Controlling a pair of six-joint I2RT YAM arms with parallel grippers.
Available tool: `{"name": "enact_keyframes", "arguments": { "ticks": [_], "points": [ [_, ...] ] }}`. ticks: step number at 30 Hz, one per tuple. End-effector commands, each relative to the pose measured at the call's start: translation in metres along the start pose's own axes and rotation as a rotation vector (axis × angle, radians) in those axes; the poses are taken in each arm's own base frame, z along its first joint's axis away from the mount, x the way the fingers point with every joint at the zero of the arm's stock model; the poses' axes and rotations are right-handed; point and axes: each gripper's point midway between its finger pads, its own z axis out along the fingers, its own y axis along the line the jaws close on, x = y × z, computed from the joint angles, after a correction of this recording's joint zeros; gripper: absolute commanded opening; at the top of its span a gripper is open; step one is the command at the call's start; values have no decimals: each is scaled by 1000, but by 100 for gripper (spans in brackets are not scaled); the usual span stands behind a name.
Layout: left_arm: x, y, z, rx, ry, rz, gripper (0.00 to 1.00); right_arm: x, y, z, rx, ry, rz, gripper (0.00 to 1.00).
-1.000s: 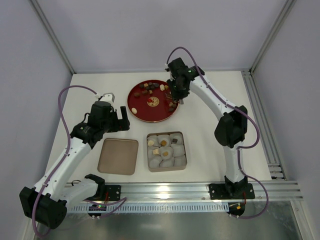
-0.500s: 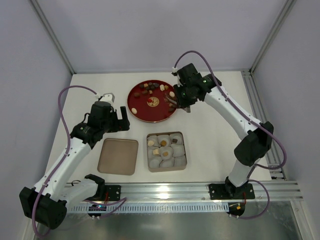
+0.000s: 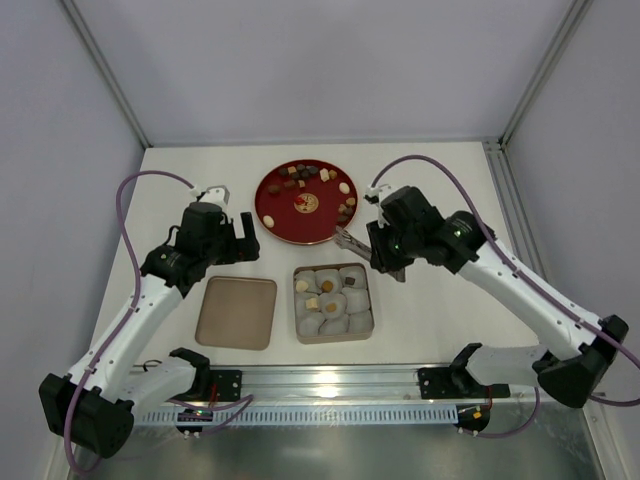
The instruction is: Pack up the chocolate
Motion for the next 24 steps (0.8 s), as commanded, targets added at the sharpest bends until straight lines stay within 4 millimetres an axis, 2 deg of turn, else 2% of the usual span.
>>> {"name": "enact_keyframes", "arguments": {
  "ticks": [1,9,16,24],
  "points": [
    [-16,-5,-8,21,-51,-12,100,11,6,-28,-28,-73,50,30],
    [-15,-3,-8,11,-48,-12,100,57,17,-46,-69,-42,79,30],
    [-15,-3,-7,10,-46,-13,100,93,17,-45,-76,16,90,30],
    [-15,-2,-6,5,-46,-12,100,116,22,-40,-91,74,87,30]
  ]
}}
